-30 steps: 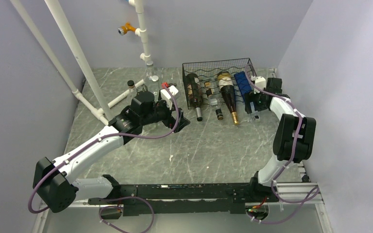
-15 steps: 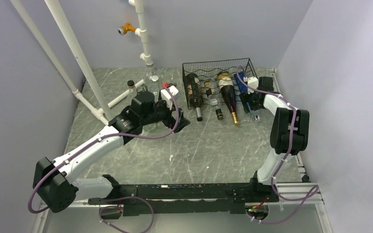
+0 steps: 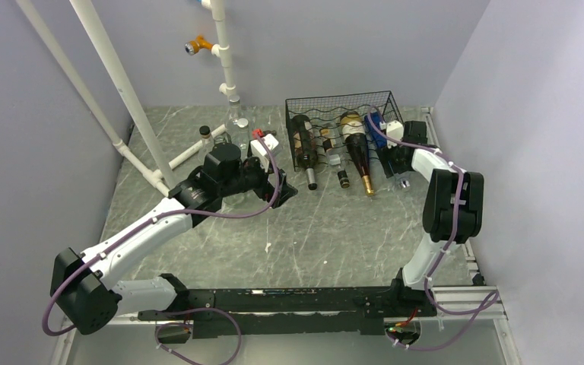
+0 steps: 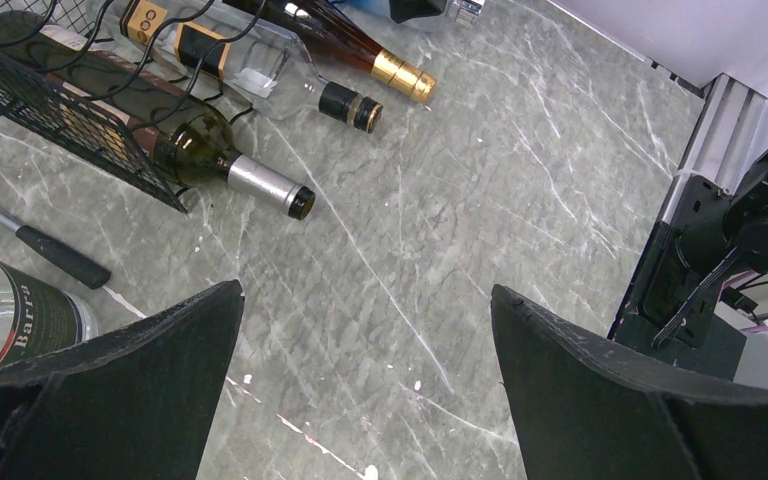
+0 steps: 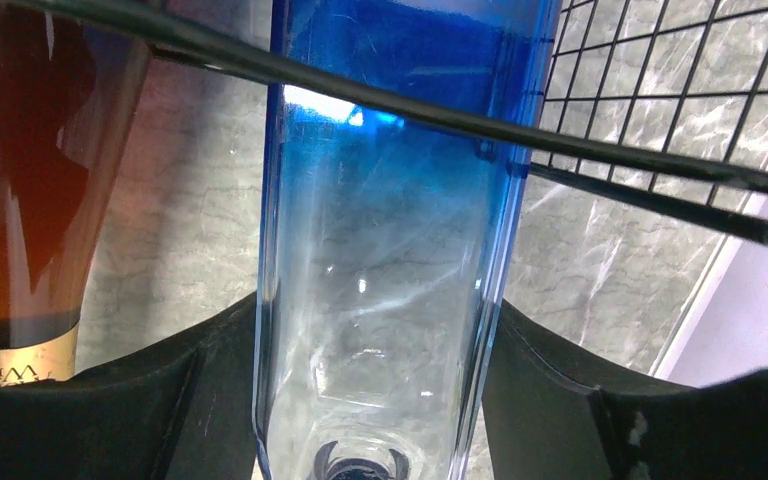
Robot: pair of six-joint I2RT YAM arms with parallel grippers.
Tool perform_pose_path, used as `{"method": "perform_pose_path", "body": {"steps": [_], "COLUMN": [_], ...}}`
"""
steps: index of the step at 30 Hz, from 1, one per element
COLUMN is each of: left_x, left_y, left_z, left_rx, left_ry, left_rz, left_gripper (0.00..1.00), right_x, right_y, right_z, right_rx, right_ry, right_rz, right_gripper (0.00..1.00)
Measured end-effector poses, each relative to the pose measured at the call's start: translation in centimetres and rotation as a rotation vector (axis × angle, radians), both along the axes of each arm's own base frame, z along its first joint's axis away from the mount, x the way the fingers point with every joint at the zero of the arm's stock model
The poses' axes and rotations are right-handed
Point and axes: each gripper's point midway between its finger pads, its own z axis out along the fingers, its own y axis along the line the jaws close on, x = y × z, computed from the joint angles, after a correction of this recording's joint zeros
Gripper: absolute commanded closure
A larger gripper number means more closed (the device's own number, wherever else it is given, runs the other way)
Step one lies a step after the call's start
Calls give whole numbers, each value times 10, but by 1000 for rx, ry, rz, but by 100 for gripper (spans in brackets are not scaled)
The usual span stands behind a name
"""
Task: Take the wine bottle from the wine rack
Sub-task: Pick up the wine bottle from the wine rack.
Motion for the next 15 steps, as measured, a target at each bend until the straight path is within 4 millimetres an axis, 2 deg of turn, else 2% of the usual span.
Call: {"method": "perform_pose_path", "body": {"steps": [2, 15], "left_x": [0, -1], "left_y": [0, 2], "left_z": [0, 4], "left_rx": [0, -5], "left_ry": [0, -10], "left_rz": [0, 7], "left_gripper": [1, 1], "right_x": [-2, -44], "right_y": [0, -4], "right_z": [0, 8], "right_rx": [-2, 16], "right_ry": [-3, -2], "right_rz": [2, -14], "right_gripper": [100, 100]}}
